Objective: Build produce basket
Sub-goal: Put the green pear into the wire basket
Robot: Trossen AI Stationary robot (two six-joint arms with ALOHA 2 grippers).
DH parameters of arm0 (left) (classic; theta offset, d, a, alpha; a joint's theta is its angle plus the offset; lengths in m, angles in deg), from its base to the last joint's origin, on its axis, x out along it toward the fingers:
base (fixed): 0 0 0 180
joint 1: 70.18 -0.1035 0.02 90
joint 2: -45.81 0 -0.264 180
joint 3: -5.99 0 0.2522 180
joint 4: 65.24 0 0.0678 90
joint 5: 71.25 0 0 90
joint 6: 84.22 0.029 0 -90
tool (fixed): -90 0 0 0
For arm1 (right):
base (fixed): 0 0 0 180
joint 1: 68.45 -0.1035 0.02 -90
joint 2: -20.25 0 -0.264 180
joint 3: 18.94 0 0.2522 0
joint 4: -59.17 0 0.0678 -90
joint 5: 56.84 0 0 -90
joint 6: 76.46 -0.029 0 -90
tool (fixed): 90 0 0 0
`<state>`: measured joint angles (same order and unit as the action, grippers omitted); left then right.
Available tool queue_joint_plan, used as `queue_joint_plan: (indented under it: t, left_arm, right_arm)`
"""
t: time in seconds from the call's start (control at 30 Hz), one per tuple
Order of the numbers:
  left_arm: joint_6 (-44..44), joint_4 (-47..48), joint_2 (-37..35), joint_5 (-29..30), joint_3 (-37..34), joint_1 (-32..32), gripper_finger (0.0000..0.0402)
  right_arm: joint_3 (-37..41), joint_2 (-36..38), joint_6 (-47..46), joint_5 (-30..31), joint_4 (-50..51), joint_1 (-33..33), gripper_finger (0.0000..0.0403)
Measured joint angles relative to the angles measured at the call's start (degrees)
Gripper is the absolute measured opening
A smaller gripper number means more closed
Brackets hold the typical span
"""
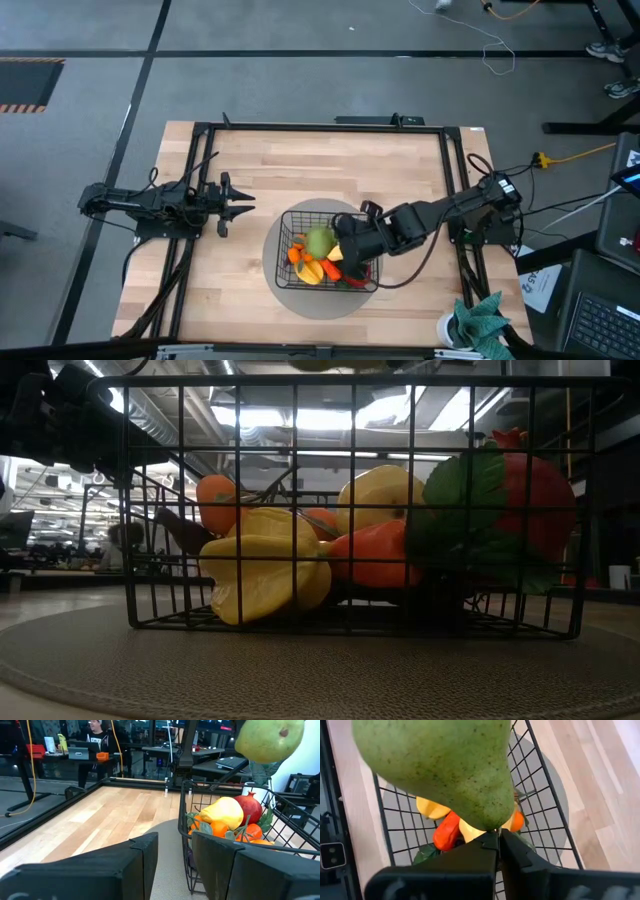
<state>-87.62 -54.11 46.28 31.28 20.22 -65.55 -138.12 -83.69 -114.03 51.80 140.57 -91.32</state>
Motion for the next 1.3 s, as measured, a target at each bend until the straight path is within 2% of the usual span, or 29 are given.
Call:
queue_joint_plan:
  t: [0.17,0.6,0.77,1.3]
  left_arm:
    - [0.0,0.0,0.0,0.0,0.0,0.0,0.011]
    - [0.0,0.0,0.0,0.0,0.0,-0.01,0.011]
    - [0.0,0.0,0.0,0.0,0.0,0.01,0.011]
    - [0.0,0.0,0.0,0.0,-0.02,-0.01,0.011]
  right_arm:
    - [1.96,0.0,-2.78,3.19,-0.62,-1.46,0.0]
    - [6.49,0.0,-5.74,-2.33,-2.45,-1.65,0.0]
    - [6.49,0.0,-5.67,-5.55,-6.74,-1.65,0.0007]
    - [6.49,0.0,-5.65,-5.83,-11.04,-1.65,0.0014]
